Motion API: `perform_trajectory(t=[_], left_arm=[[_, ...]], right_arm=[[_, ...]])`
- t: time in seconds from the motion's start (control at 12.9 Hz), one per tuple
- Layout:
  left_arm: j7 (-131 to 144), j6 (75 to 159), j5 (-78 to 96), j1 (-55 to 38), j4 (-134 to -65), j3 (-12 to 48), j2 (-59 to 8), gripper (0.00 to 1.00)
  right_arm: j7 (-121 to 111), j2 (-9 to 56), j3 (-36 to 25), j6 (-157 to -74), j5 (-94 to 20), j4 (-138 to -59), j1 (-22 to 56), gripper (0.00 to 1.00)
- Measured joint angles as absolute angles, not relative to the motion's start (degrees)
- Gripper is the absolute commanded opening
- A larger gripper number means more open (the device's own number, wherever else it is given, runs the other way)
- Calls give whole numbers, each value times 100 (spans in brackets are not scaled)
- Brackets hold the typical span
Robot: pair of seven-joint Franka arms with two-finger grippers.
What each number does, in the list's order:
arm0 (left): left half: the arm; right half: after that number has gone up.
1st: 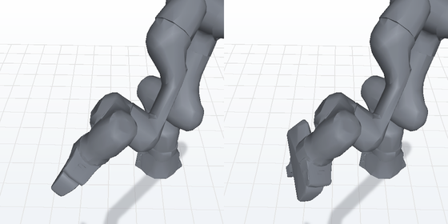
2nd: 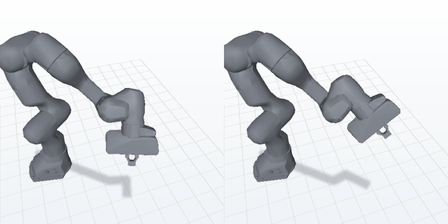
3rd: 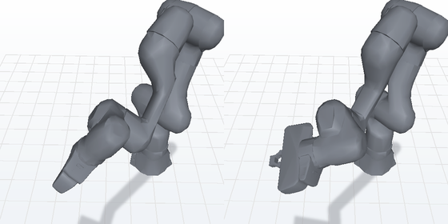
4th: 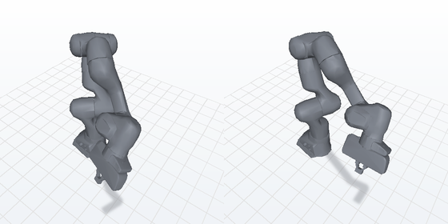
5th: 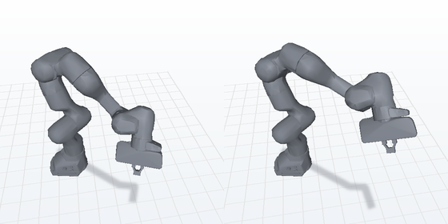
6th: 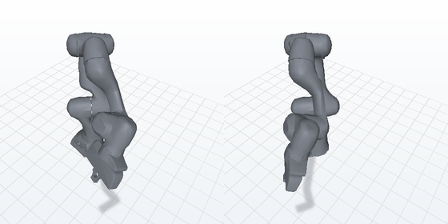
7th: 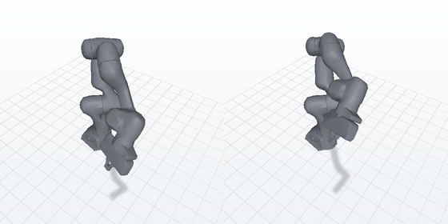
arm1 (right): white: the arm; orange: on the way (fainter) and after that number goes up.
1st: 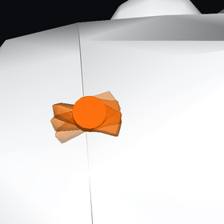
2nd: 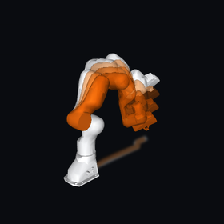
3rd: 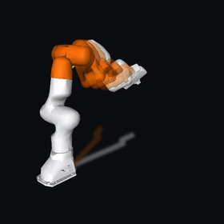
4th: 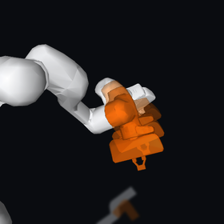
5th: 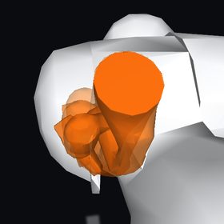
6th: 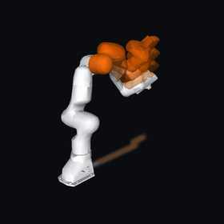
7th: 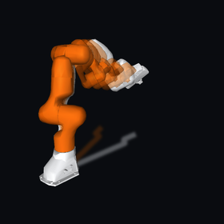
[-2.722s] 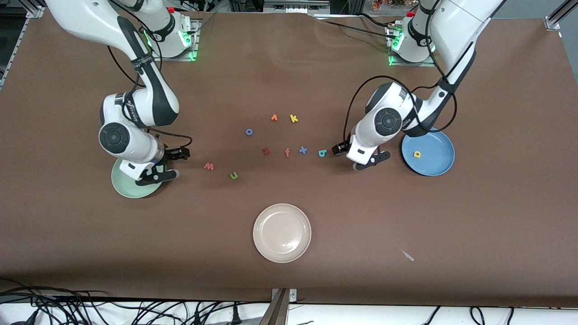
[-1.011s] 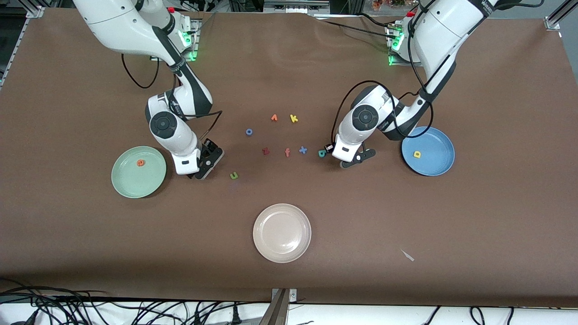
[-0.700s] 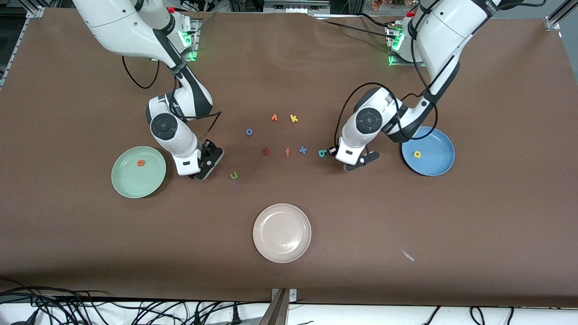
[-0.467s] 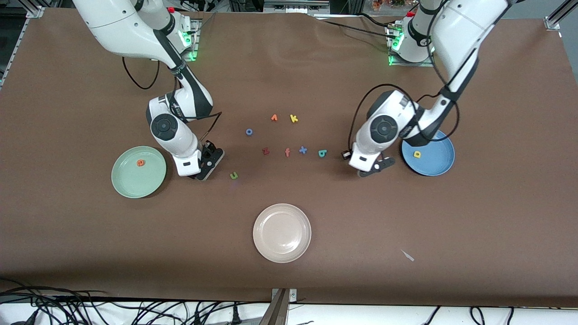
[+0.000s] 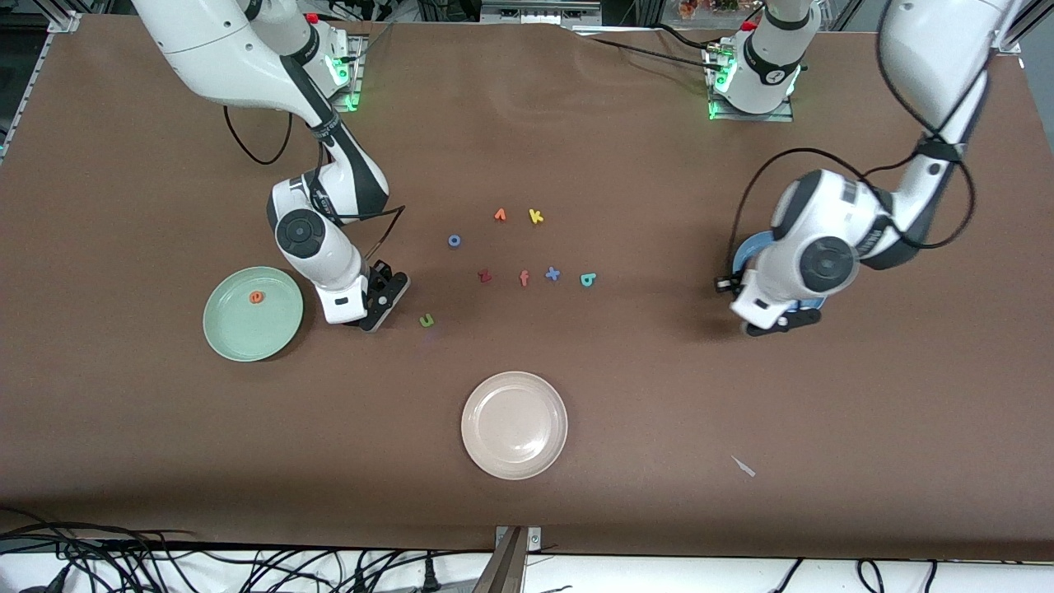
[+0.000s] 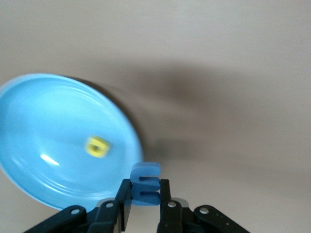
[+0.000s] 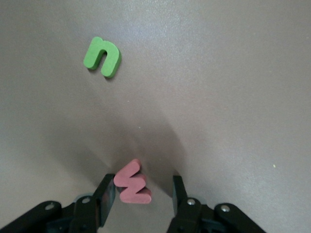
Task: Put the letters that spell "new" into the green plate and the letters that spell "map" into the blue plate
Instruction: 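Carry the blue E to the blue plate while the right gripper grasps the w, then drop the blue E on the blue plate while the right gripper lifts w, then carry the pink w to green plate while the left gripper reaches teal b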
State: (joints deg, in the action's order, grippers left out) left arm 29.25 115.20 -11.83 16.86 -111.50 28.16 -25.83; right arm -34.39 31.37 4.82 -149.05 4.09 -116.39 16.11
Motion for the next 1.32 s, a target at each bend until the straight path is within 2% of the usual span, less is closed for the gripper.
perform_trajectory(t=[0.23, 0.39, 0.47, 0.54, 0.62, 0.7, 0.78, 0.93, 1.32], left_arm=[[1872, 11504, -1439, 2417, -11409, 2797, -2623, 3], [1544, 11573, -1679, 2735, -11569, 2798, -2709, 8], [1486, 11648, -1710, 2817, -11613, 2798, -2776, 14], [1448, 11743, -1734, 2851, -11638, 2799, -2853, 16], [1446, 11806, -1804, 2862, -11659, 2799, -2923, 32], [1446, 11826, -1843, 2868, -11664, 2799, -2975, 72], [1446, 11830, -1857, 2873, -11664, 2800, -2999, 100], [1445, 11830, -1862, 2886, -11659, 2815, -2988, 100], [1674, 11786, -1522, 2946, -11510, 3309, -2757, 100]], right_arm=[[-3439, 3138, 478, -14907, 424, -11617, 1611, 33], [-3439, 3139, 477, -14907, 430, -11607, 1611, 27], [-3439, 3139, 475, -14907, 430, -11601, 1610, 21], [-3439, 3139, 475, -14907, 430, -11601, 1611, 19], [-3437, 3137, 473, -14906, 430, -11601, 1610, 13], [-3435, 3137, 473, -14906, 430, -11601, 1610, 7], [-3424, 3137, 473, -14905, 429, -11600, 1609, 4], [-3391, 3139, 472, -14756, 423, -11549, 1596, 0], [-3044, 3043, 387, -13152, 403, -10827, 1553, 0]])
